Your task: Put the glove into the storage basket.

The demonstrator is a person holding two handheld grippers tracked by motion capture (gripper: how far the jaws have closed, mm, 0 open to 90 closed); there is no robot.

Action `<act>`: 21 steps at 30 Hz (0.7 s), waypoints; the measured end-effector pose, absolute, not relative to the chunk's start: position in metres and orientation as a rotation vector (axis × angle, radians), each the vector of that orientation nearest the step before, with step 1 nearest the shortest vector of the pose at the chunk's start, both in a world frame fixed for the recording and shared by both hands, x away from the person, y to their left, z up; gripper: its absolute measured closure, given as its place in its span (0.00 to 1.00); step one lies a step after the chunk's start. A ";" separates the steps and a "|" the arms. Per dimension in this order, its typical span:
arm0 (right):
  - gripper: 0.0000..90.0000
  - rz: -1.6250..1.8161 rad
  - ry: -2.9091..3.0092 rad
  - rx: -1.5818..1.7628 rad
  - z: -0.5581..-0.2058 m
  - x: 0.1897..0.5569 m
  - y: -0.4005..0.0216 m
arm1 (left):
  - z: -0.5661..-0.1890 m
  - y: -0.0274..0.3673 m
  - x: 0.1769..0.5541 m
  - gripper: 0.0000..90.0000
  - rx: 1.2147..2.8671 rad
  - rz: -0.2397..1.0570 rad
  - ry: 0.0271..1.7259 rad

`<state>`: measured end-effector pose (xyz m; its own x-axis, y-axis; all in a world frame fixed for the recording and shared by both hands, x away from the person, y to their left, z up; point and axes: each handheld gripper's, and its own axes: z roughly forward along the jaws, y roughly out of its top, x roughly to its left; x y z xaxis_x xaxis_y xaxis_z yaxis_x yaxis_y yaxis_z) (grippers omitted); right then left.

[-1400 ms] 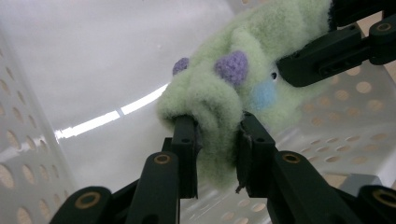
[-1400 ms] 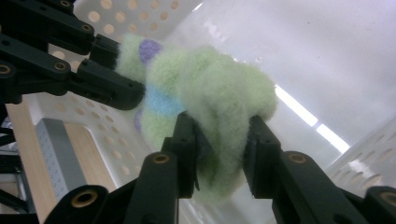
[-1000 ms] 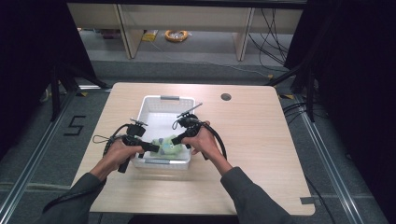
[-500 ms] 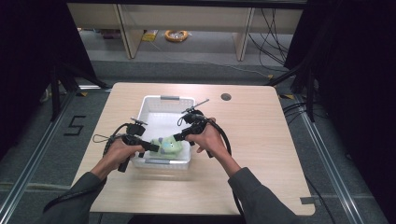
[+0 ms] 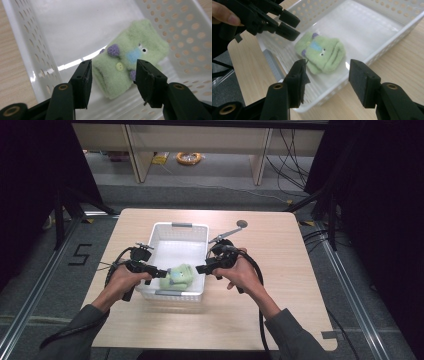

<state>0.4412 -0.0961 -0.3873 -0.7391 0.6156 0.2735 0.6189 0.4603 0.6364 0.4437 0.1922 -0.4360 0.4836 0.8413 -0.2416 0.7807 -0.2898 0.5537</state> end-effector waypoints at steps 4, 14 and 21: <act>0.54 -1.197 -2.668 -1.126 -0.385 0.432 -0.111 | -0.426 0.192 0.440 0.51 2.086 0.128 1.305; 0.49 -1.239 -2.678 -1.171 -0.389 0.418 -0.146 | -0.411 0.176 0.416 0.44 2.067 0.122 1.205; 0.48 -1.261 -2.675 -1.204 -0.396 0.405 -0.163 | -0.411 0.166 0.391 0.40 2.042 0.113 1.139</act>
